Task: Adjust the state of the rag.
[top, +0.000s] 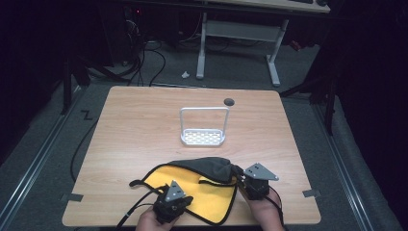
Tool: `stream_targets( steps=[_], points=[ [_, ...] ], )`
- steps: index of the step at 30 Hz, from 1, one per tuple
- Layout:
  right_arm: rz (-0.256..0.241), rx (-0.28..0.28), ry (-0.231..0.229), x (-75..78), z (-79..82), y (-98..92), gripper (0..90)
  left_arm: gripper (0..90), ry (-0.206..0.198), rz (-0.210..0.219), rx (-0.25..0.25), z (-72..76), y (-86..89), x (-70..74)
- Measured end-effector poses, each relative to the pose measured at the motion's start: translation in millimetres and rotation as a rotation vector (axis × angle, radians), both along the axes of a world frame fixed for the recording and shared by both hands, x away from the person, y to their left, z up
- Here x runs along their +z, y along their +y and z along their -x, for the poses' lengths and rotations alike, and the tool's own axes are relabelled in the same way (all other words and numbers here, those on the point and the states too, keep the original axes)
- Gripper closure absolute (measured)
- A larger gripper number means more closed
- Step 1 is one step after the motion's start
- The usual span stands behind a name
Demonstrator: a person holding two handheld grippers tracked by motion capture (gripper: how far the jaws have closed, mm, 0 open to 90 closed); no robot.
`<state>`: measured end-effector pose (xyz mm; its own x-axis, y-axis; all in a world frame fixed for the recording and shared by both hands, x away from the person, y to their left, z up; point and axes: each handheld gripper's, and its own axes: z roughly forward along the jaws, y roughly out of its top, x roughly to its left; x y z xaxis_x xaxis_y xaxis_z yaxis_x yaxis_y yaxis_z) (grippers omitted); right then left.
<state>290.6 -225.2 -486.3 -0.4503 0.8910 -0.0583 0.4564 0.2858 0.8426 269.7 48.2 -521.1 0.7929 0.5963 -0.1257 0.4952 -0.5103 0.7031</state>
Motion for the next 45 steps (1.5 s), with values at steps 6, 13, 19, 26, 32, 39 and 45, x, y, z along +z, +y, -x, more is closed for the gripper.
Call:
stream_targets(
  steps=[6,13,19,26,32,39,45],
  points=[
    [-0.006,-0.002,0.002,-0.1,1.0,-1.4,83.7,90.0,0.014,0.021,-0.01,-4.3,4.7,-4.9],
    [-0.017,0.005,-0.002,2.3,5.0,-2.3,83.7,90.0,0.029,0.017,0.098,-19.0,59.4,-4.4],
    [-0.016,0.025,-0.008,4.4,8.2,5.1,83.7,90.0,0.031,-0.003,0.215,-46.0,103.8,-3.2],
    [-0.02,0.034,0.002,2.6,8.9,7.3,83.7,90.0,0.043,0.008,0.323,-65.0,126.3,-3.3],
    [-0.016,0.035,-0.001,3.0,7.8,10.3,83.8,90.0,-0.004,0.042,0.208,-39.1,79.2,12.9],
    [-0.02,0.01,-0.009,5.6,6.3,4.4,84.3,90.0,-0.003,-0.002,0.073,-15.1,49.7,-4.4],
    [-0.028,-0.055,-0.006,9.2,-3.3,-14.4,84.4,90.0,-0.005,-0.04,0.184,-22.2,105.4,-2.4]
  ],
)
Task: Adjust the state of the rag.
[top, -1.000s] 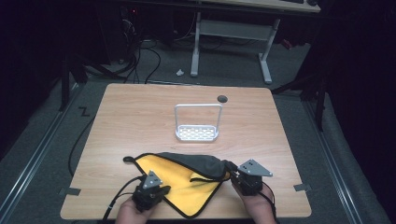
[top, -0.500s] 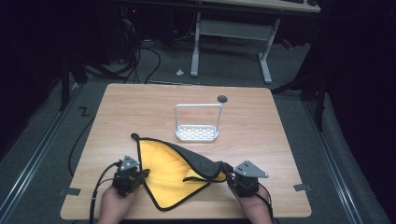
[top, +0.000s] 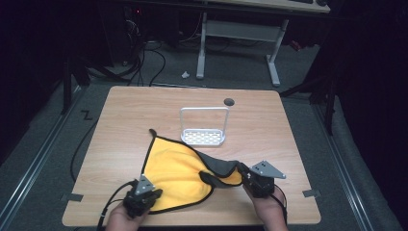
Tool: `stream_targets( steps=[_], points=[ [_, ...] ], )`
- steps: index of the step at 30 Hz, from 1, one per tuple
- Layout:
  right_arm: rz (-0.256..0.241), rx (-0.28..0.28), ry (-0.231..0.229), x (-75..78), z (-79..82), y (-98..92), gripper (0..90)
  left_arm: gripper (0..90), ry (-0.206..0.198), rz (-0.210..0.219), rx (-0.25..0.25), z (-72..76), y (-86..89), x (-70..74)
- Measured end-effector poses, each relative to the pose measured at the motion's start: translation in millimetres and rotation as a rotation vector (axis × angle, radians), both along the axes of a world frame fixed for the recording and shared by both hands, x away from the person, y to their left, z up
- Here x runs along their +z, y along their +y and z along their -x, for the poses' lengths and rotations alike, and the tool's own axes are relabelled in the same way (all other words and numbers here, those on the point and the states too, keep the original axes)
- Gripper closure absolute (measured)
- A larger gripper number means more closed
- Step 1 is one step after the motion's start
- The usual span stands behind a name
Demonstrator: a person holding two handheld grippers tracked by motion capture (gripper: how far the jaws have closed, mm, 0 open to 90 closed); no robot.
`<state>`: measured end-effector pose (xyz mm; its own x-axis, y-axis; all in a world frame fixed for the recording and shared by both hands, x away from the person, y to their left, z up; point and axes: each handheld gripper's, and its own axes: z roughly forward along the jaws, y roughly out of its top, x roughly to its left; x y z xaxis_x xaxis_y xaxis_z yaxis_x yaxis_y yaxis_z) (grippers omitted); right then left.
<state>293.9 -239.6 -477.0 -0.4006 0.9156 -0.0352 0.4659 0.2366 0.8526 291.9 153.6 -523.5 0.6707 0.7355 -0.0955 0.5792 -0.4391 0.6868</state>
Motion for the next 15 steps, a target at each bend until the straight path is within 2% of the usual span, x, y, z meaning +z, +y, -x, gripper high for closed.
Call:
stream_targets(
  steps=[2,4,7,9,10,11,12,13,15],
  points=[
    [0.001,-0.027,0.022,-3.5,-8.1,-6.2,84.2,90.0,0.014,0.018,0.032,-2.8,14.1,-0.4],
    [0.008,-0.063,0.055,-12.1,-21.8,-13.5,81.6,90.0,0.027,0.047,0.045,-2.3,23.4,-1.8],
    [0.03,-0.119,0.133,-26.5,-43.4,-26.3,76.0,90.0,0.043,0.055,0.034,1.2,23.1,-1.3],
    [0.056,-0.151,0.13,-26.6,-46.4,-31.6,65.7,90.0,0.042,0.053,0.019,4.6,20.6,-1.3],
    [0.039,-0.151,0.124,-23.2,-45.2,-34.6,63.3,90.0,0.048,0.057,0.012,6.2,19.4,-1.1],
    [0.027,-0.156,0.107,-16.9,-40.2,-36.8,63.4,90.0,0.05,0.057,0.008,7.2,18.4,-1.1],
    [0.027,-0.156,0.107,-16.9,-40.2,-36.8,63.4,90.0,0.05,0.057,0.008,7.2,18.4,-1.1],
    [0.018,-0.138,0.073,-7.9,-27.4,-35.8,63.7,90.0,0.054,0.055,-0.003,8.5,16.3,-0.7],
    [0.019,-0.125,0.067,-5.8,-22.3,-34.0,63.6,90.0,0.056,0.053,-0.011,9.6,14.5,-0.4]
  ],
)
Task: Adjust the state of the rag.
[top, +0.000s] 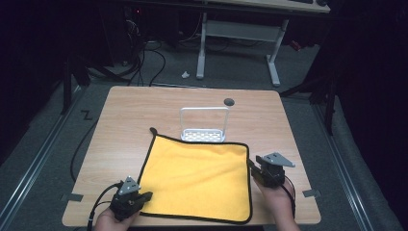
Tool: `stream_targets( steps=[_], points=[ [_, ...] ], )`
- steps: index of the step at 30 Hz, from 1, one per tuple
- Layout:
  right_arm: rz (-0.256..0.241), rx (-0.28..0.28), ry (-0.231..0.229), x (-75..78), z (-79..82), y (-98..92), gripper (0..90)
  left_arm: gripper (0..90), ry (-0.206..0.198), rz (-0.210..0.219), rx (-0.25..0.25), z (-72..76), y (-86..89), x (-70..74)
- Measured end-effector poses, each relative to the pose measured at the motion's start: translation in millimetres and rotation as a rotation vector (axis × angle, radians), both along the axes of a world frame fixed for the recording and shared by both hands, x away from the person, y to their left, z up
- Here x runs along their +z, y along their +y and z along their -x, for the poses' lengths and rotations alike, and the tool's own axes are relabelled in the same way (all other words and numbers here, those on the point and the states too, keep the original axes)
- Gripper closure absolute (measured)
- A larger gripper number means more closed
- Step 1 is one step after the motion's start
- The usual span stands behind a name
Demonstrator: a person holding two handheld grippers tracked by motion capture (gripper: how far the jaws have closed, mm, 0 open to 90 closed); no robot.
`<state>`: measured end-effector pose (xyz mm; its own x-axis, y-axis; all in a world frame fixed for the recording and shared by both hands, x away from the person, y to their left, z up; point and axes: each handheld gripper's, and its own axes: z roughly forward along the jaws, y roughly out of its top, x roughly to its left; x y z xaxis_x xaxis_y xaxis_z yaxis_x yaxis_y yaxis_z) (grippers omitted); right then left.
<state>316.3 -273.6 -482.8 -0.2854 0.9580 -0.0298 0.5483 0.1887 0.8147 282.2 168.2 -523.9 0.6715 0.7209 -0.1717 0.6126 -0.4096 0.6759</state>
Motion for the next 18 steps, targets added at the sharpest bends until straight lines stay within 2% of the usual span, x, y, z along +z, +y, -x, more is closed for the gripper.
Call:
stream_targets(
  steps=[1,2,3,4,7,8,9,10,11,12,13,15,16,17,18],
  points=[
    [0.005,0.022,-0.005,1.4,8.1,4.0,63.7,90.0,0.001,-0.003,-0.008,1.0,-1.2,0.3],
    [0.003,0.046,0.01,-1.9,17.9,10.0,63.7,90.0,0.007,0.003,-0.016,3.9,-3.8,0.2],
    [0.003,0.046,0.01,-1.9,17.9,10.0,63.7,90.0,0.007,0.003,-0.016,3.9,-3.8,0.2],
    [0.002,0.072,0.042,-12.4,25.9,15.6,64.6,90.0,0.019,0.012,-0.032,8.3,-6.9,0.3],
    [0.024,0.095,0.089,-27.7,31.1,20.3,65.9,90.0,0.029,0.006,-0.056,13.7,-10.8,1.7],
    [0.03,0.103,0.111,-32.6,31.8,21.5,66.3,90.0,0.021,0.004,-0.066,14.5,-11.7,3.4],
    [0.03,0.103,0.111,-32.6,31.8,21.5,66.3,89.9,0.021,0.004,-0.066,14.5,-11.7,3.4],
    [0.054,0.108,0.125,-37.0,31.7,23.0,67.0,88.5,-0.032,0.001,-0.062,10.7,-10.8,8.4],
    [0.056,0.108,0.122,-36.8,30.7,23.1,67.2,86.4,-0.032,0.001,-0.062,10.7,-10.8,8.4],
    [0.057,0.106,0.117,-36.1,29.4,23.0,67.6,85.8,-0.064,0.005,-0.03,0.9,-8.7,12.4],
    [0.053,0.102,0.118,-35.8,28.6,23.2,68.3,85.4,-0.064,0.005,-0.03,0.9,-8.7,12.4],
    [0.054,0.105,0.127,-37.4,26.0,23.3,69.2,82.8,-0.091,0.019,0.017,-20.5,-4.7,11.9],
    [0.054,0.105,0.127,-37.4,26.0,23.3,69.2,82.5,-0.091,0.019,0.017,-20.5,-4.7,11.9],
    [0.078,0.103,0.147,-40.1,25.2,22.8,70.6,82.0,-0.085,0.012,0.049,-33.2,-3.5,6.2],
    [0.078,0.103,0.147,-40.1,25.2,22.8,70.6,81.5,-0.085,0.012,0.049,-33.2,-3.5,6.2]
  ],
)
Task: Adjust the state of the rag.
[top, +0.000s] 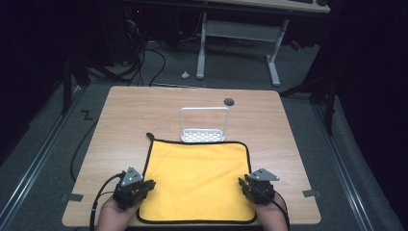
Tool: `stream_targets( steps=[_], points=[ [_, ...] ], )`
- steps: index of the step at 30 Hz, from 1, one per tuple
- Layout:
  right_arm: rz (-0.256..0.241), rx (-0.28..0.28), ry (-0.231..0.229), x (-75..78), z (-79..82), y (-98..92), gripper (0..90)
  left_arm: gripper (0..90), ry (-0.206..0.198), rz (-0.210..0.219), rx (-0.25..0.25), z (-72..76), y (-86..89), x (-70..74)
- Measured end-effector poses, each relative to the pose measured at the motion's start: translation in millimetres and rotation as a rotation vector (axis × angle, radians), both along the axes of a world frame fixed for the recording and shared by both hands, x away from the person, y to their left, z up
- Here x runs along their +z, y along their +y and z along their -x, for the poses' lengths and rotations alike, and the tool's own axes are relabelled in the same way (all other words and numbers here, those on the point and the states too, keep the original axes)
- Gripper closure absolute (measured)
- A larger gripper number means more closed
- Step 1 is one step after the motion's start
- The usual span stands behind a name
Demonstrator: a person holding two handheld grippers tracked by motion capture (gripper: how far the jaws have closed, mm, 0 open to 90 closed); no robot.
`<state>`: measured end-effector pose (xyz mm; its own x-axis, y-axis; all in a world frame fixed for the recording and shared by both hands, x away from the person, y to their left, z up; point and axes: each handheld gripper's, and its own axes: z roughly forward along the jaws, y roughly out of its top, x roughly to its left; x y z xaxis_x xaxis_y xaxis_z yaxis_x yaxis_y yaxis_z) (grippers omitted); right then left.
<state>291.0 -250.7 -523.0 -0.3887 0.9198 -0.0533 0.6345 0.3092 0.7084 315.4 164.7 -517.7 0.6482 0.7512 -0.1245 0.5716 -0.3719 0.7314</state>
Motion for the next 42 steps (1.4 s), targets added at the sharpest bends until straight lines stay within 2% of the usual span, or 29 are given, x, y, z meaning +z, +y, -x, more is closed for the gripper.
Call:
stream_targets(
  steps=[1,3,4,8,10,11,15,16,18,21,22,23,24,25,26,28,29,33,34,36,38,39,40,41,42],
  points=[
    [-0.003,-0.002,0.005,-0.9,1.0,-5.6,71.8,81.8,0.011,0.013,0.005,-5.5,-2.7,-4.7],
    [-0.003,-0.013,0.01,-0.3,1.5,-9.7,72.6,83.1,0.016,0.011,-0.004,-6.1,-5.7,-6.1],
    [0.0,-0.033,0.011,0.1,3.1,-19.8,73.9,83.3,0.008,-0.012,-0.039,-3.3,-18.8,-10.1],
    [0.016,-0.079,0.003,0.1,10.3,-41.5,74.3,83.5,0.008,-0.005,-0.089,4.7,-42.3,-10.4],
    [0.022,-0.087,-0.004,-0.1,11.8,-47.3,74.3,83.6,0.004,-0.005,-0.1,6.6,-46.8,-10.6],
    [0.033,-0.115,-0.008,0.1,15.1,-57.0,74.2,83.7,-0.006,-0.002,-0.122,12.3,-58.1,-11.4],
    [0.037,-0.136,-0.018,-0.5,18.3,-67.5,74.2,83.8,-0.002,0.019,-0.128,15.6,-64.4,-12.5],
    [0.033,-0.14,-0.019,-0.7,18.8,-68.6,74.2,83.8,0.011,0.024,-0.131,14.3,-63.6,-11.9],
    [0.032,-0.144,-0.022,-0.9,19.0,-68.5,73.9,80.7,0.01,0.031,-0.114,9.2,-58.7,-10.1],
    [-0.003,-0.137,-0.048,0.7,20.9,-68.6,70.1,74.0,-0.005,0.034,-0.087,3.0,-52.0,-7.7],
    [-0.003,-0.137,-0.048,0.7,20.9,-68.6,70.1,74.0,-0.019,0.05,-0.065,-3.1,-45.9,-6.0],
    [-0.019,-0.144,-0.089,5.7,23.7,-68.4,69.2,68.5,-0.018,0.068,-0.022,-14.3,-37.2,-3.4],
    [-0.019,-0.144,-0.089,5.7,23.7,-68.4,69.2,67.2,-0.018,0.068,-0.022,-14.3,-37.2,-3.4],
    [-0.026,-0.146,-0.097,7.1,24.5,-68.6,69.0,67.2,-0.013,0.084,0.017,-25.3,-31.0,-0.9],
    [-0.035,-0.145,-0.104,8.2,25.6,-68.5,68.4,64.4,-0.015,0.083,0.037,-31.0,-28.6,0.2],
    [-0.041,-0.14,-0.094,5.7,25.2,-67.2,67.5,58.5,-0.011,0.07,0.094,-51.8,-23.5,2.7],
    [-0.041,-0.14,-0.094,5.7,25.2,-67.2,67.5,57.3,-0.011,0.07,0.094,-51.8,-23.5,2.7],
    [-0.037,-0.12,-0.081,2.5,23.3,-65.0,65.9,51.9,0.014,0.083,0.127,-74.9,-25.6,0.4],
    [-0.039,-0.112,-0.081,2.8,23.0,-64.1,65.9,49.5,0.013,0.085,0.127,-81.8,-30.6,-0.8],
    [-0.04,-0.108,-0.083,2.8,22.6,-62.9,65.9,49.5,0.01,0.079,0.127,-84.8,-34.1,-0.9],
    [-0.041,-0.105,-0.079,2.1,22.2,-61.4,65.9,48.9,0.009,0.047,0.136,-95.5,-45.3,-4.2],
    [-0.041,-0.105,-0.079,2.1,22.2,-61.4,65.9,48.7,0.009,0.047,0.136,-95.5,-45.3,-4.2],
    [-0.041,-0.102,-0.075,1.8,22.1,-60.7,65.9,48.7,0.014,0.042,0.153,-98.8,-47.9,-6.1],
    [-0.037,-0.096,-0.074,1.2,22.2,-59.5,65.8,48.5,0.034,0.029,0.174,-104.6,-52.3,-10.0],
    [-0.038,-0.096,-0.073,1.3,22.5,-59.0,65.8,47.9,0.024,0.032,0.18,-106.2,-55.3,-11.5]
  ],
)
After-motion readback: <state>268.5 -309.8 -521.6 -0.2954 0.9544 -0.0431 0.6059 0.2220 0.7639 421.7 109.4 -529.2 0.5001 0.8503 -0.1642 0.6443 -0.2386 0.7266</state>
